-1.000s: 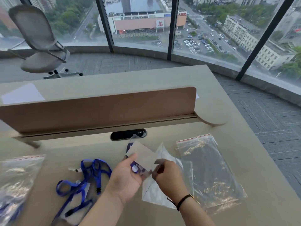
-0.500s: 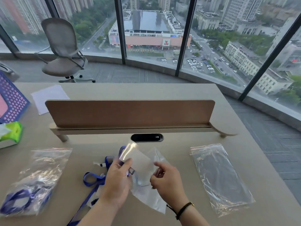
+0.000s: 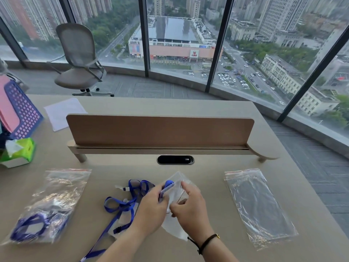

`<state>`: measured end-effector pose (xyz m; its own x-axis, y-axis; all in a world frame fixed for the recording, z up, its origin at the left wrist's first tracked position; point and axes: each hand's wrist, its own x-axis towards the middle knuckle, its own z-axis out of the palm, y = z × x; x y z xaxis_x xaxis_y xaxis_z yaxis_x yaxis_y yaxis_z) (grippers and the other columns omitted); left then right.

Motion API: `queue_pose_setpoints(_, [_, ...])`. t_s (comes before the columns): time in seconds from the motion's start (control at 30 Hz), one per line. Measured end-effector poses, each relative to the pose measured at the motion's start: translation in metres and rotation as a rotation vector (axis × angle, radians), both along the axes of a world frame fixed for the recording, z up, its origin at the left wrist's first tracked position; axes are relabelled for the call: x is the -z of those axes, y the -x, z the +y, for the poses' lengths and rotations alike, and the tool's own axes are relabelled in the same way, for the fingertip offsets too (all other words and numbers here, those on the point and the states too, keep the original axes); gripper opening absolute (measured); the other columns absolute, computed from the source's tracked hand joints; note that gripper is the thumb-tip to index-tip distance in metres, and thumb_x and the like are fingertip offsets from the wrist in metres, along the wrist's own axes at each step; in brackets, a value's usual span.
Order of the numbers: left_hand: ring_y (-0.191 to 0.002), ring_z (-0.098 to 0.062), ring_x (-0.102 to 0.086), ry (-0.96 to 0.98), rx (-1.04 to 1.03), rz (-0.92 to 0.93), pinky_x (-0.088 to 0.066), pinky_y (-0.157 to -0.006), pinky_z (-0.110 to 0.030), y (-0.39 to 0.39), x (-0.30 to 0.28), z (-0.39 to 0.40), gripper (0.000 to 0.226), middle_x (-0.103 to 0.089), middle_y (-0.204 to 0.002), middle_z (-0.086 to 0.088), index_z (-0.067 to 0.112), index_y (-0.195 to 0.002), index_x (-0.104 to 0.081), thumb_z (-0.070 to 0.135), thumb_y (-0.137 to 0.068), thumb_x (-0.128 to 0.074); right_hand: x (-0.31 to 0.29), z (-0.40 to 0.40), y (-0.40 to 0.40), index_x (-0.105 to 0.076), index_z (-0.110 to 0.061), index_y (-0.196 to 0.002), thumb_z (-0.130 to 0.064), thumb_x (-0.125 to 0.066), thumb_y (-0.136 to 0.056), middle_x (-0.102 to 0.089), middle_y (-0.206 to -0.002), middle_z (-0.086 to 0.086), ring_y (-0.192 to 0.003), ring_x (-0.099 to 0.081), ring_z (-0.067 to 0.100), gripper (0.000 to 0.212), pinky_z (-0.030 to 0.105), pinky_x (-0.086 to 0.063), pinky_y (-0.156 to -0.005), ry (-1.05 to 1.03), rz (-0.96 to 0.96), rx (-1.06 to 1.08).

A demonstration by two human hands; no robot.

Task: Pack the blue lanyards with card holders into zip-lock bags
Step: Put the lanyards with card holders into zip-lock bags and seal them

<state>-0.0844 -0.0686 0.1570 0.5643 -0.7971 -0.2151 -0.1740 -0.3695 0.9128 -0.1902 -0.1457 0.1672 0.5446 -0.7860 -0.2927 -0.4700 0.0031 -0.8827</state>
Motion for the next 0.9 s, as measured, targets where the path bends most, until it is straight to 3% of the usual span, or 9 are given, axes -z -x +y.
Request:
queue_pose_setpoints(0.2, [-0.121, 0.002, -0.051, -0.173, 0.148, -0.081, -0.041, -0.103, -0.021, -0.002, -0.003, 0.005, 0.042, -0.055, -0.127, 0.03, 0.038, -0.14, -0.05, 0.033, -0.098, -0.053, 0.006, 0.001, -0.001, -0.041, -0.018, -0.147, -0.037, -0.063, -0.058, -0.04, -0.14, -0.016, -0.115, -0.062, 0.033, 0.094, 0.048, -0.055, -0.094, 0.063, -0.006, 0.02])
queue_pose_setpoints(0.3, [-0.104, -0.002, -0.059, -0.291, 0.25, -0.25, -0.05, -0.091, -0.026, -0.009, -0.011, 0.009, 0.037, -0.064, -0.113, 0.025, 0.038, -0.123, -0.061, 0.057, -0.098, -0.042, 0.003, -0.003, 0.003, -0.035, -0.013, -0.15, -0.026, -0.068, -0.066, -0.031, -0.149, -0.014, -0.101, -0.068, 0.026, 0.091, 0.042, -0.056, -0.092, 0.041, -0.005, 0.031])
queue_pose_setpoints(0.43, [-0.117, 0.003, -0.053, -0.286, 0.35, -0.63, -0.038, -0.102, -0.02, -0.016, -0.001, 0.018, 0.062, -0.066, -0.12, 0.024, 0.042, -0.104, -0.071, 0.082, -0.084, -0.028, 0.005, -0.011, 0.006, -0.033, -0.011, -0.151, -0.006, -0.066, -0.076, -0.028, -0.157, -0.006, -0.074, -0.073, 0.018, 0.082, 0.029, -0.058, -0.082, 0.049, -0.006, 0.069])
queue_pose_setpoints(0.5, [-0.134, -0.004, -0.041, -0.217, 0.305, -0.723, -0.031, -0.109, -0.025, -0.016, 0.011, 0.022, 0.05, -0.057, -0.135, 0.022, 0.043, -0.1, -0.073, 0.077, -0.083, -0.04, 0.005, -0.015, 0.007, -0.032, -0.01, -0.151, -0.003, -0.065, -0.078, -0.03, -0.156, -0.005, -0.068, -0.072, 0.016, 0.081, 0.019, -0.056, -0.074, 0.053, -0.01, 0.082])
queue_pose_setpoints(0.6, [-0.14, -0.02, -0.034, -0.06, 0.196, -0.794, -0.042, -0.105, -0.038, -0.015, 0.017, 0.024, 0.017, -0.052, -0.145, 0.004, 0.038, -0.083, -0.075, 0.05, -0.086, -0.065, 0.006, -0.022, 0.01, -0.031, -0.008, -0.152, -0.004, -0.067, -0.078, -0.032, -0.155, -0.003, -0.064, -0.072, 0.014, 0.083, 0.027, -0.057, -0.08, 0.064, -0.008, 0.092])
queue_pose_setpoints(0.67, [-0.136, -0.018, -0.038, -0.018, 0.149, -0.734, -0.048, -0.098, -0.036, -0.014, 0.01, 0.022, 0.006, -0.044, -0.149, 0.004, 0.034, -0.083, -0.077, 0.036, -0.087, -0.073, 0.004, -0.027, 0.013, -0.031, -0.008, -0.151, -0.01, -0.067, -0.076, -0.034, -0.153, -0.004, -0.071, -0.074, 0.015, 0.083, 0.032, -0.056, -0.087, 0.061, 0.005, 0.095])
queue_pose_setpoints(0.73, [-0.119, -0.005, -0.052, -0.008, 0.164, -0.659, -0.049, -0.091, -0.026, -0.018, 0.004, 0.02, 0.01, -0.043, -0.139, 0.018, 0.03, -0.09, -0.078, 0.034, -0.091, -0.07, 0.003, -0.032, 0.019, -0.037, -0.009, -0.149, -0.028, -0.065, -0.071, -0.034, -0.153, -0.003, -0.099, -0.072, 0.026, 0.085, 0.04, -0.052, -0.098, 0.108, 0.054, 0.103])
queue_pose_setpoints(0.83, [-0.086, 0.001, -0.063, 0.029, 0.286, -0.635, -0.049, -0.079, -0.019, -0.026, -0.008, 0.018, 0.011, -0.066, -0.101, 0.021, 0.029, -0.09, -0.077, 0.031, -0.094, -0.066, -0.001, -0.046, 0.032, -0.048, -0.012, -0.143, -0.041, -0.068, -0.08, -0.037, -0.153, -0.001, -0.13, -0.053, 0.022, 0.072, 0.034, -0.039, -0.112, 0.235, 0.236, -0.018])
queue_pose_setpoints(0.9, [-0.08, 0.0, -0.064, 0.043, 0.356, -0.659, -0.049, -0.075, -0.018, -0.031, -0.018, 0.017, 0.014, -0.072, -0.085, 0.016, 0.028, -0.09, -0.076, 0.034, -0.094, -0.064, -0.004, -0.06, 0.043, -0.053, -0.02, -0.139, -0.051, -0.067, -0.084, -0.037, -0.154, -0.007, -0.125, -0.054, 0.015, 0.065, 0.029, -0.038, -0.109, 0.347, 0.362, -0.168])
